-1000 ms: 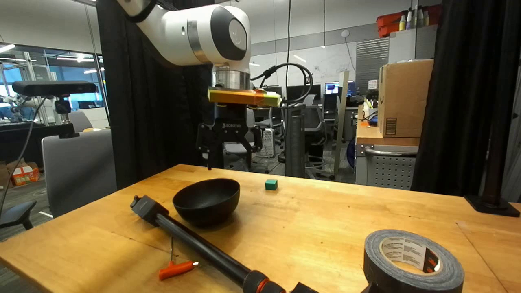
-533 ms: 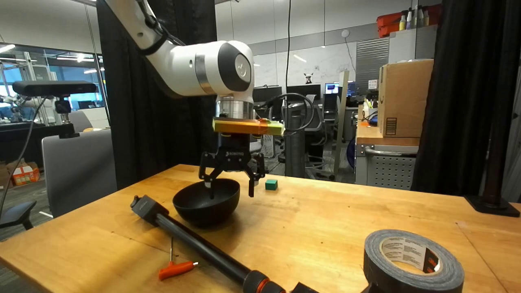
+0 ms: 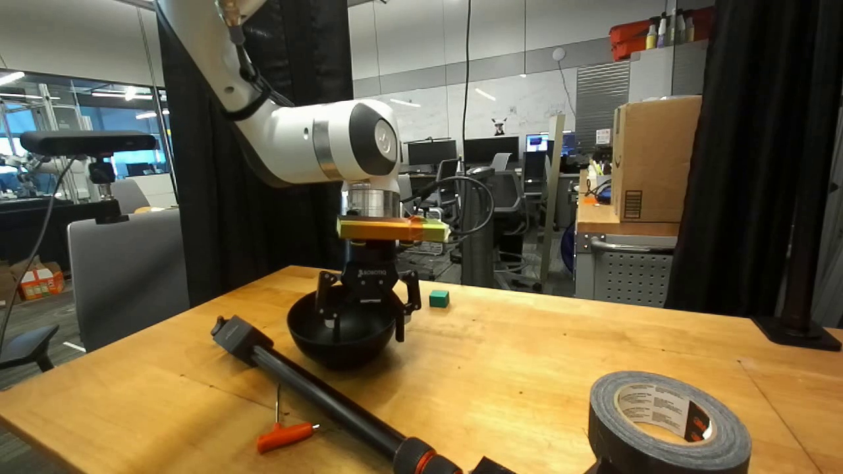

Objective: Move the black bowl to the right

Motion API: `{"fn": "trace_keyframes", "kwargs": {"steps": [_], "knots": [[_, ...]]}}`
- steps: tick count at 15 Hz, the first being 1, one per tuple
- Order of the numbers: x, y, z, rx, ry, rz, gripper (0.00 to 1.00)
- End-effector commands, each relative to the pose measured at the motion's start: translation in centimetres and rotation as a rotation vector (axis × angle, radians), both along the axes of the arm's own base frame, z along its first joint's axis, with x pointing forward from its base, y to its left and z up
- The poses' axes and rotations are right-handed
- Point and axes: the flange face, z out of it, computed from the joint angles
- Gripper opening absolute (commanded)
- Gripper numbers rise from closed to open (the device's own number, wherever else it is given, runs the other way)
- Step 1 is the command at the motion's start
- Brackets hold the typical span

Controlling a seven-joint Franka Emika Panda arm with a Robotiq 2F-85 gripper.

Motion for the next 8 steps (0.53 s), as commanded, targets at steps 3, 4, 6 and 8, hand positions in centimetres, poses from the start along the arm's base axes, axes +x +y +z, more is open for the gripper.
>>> {"fn": "trace_keyframes", "kwargs": {"steps": [3,4,6,8], "knots": [[0.4,0.3,0.7,-0.018,-0.023,-0.002,1.00],[0.5,0.2,0.7,-0.019,-0.026,-0.003,1.00],[0.6,0.1,1.1,-0.019,-0.030,-0.005,1.00],[0.7,-0.1,1.4,-0.019,-0.034,-0.008,1.00]]}}
